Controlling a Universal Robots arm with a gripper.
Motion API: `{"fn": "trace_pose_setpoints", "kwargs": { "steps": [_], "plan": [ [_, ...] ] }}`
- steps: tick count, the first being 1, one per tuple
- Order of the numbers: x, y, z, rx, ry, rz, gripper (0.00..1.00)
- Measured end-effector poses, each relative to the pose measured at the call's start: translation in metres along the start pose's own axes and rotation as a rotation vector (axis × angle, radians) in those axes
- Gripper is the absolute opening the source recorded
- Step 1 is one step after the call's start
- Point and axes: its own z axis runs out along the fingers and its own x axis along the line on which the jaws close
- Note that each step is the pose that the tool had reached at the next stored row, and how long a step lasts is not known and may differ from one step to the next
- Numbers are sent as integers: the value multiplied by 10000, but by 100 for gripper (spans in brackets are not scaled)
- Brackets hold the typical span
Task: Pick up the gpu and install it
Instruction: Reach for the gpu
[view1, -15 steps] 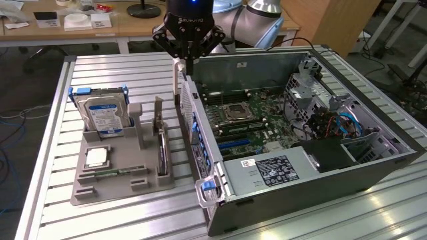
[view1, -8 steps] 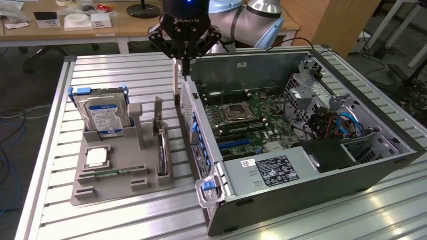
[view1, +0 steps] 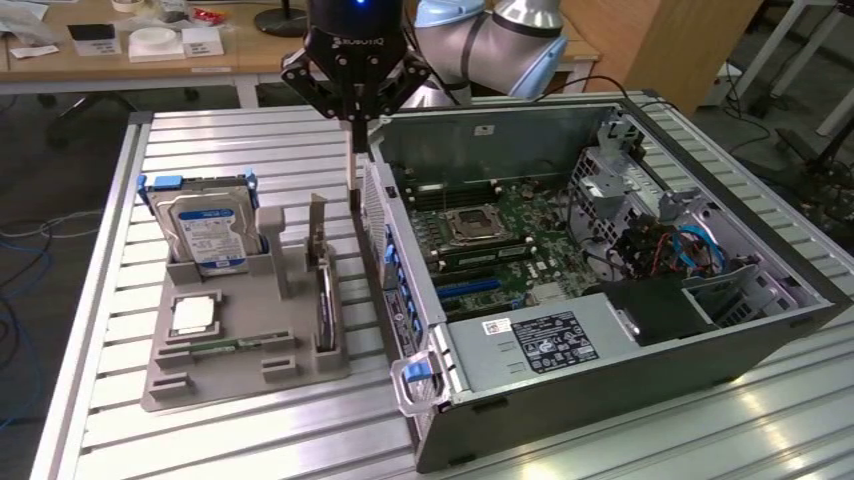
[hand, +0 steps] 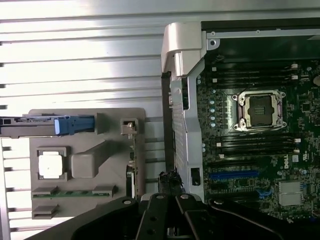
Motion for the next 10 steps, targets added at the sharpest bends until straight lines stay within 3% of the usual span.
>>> {"fn": "trace_pose_setpoints", "kwargs": {
  "steps": [10],
  "plan": [
    [165, -12, -3, 0, 0, 0, 11]
  ]
}}
